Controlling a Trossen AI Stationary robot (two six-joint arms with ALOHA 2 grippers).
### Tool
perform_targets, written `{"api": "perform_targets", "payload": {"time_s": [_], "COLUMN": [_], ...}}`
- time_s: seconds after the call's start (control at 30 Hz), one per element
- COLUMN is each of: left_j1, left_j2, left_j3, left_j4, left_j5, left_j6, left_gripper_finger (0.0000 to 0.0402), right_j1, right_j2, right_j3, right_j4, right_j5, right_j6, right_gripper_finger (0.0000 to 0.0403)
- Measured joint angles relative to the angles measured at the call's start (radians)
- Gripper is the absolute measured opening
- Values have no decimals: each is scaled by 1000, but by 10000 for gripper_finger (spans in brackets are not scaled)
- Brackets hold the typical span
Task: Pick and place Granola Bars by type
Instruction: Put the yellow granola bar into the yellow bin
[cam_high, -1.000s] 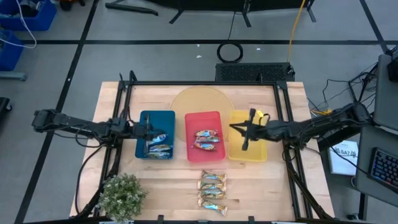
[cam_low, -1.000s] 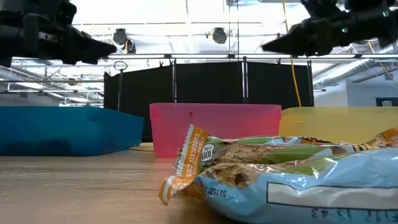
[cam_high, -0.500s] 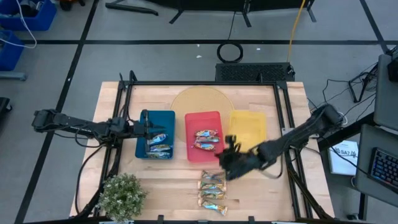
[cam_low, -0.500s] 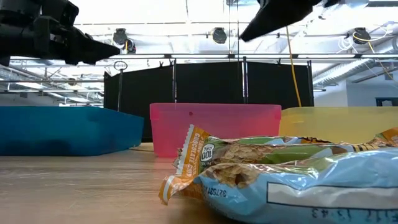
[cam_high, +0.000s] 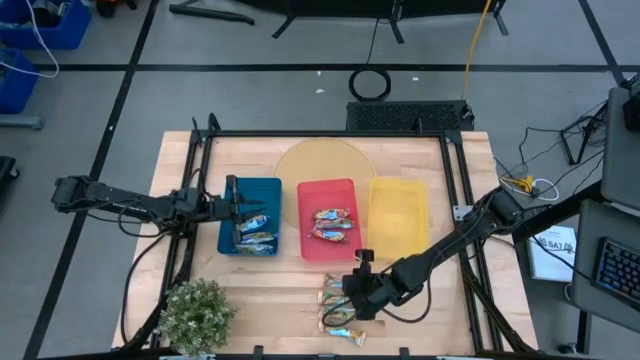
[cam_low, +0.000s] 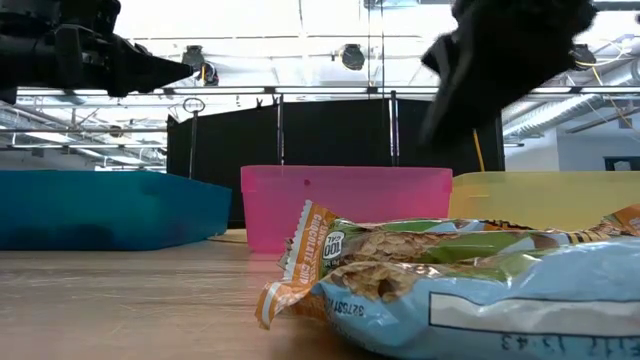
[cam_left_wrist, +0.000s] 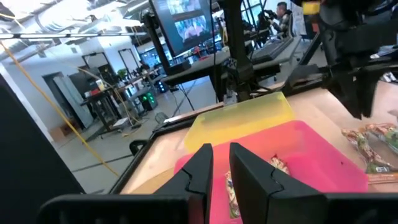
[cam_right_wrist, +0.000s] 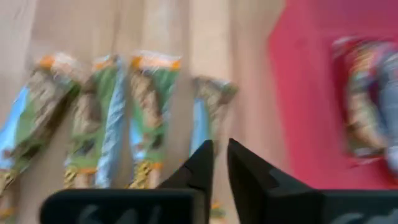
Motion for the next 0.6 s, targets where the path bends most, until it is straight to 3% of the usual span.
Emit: {"api": "perform_targets", "payload": {"time_s": [0.27,0.6], "left_j1": [2,4], "left_j2": [0,0], "left_j3": [0,0], "left_j4": [2,-6], "left_j5": [-5,-11], "left_j6": [35,53], "left_gripper_finger": [63,63], "right_j1": [-32,-60], "right_j2": [12,65], "right_j3": [0,-2], "right_j4": [1,14], "right_j5": [-147,-132], "right_j6": [52,29], "right_gripper_finger": [151,150]}}
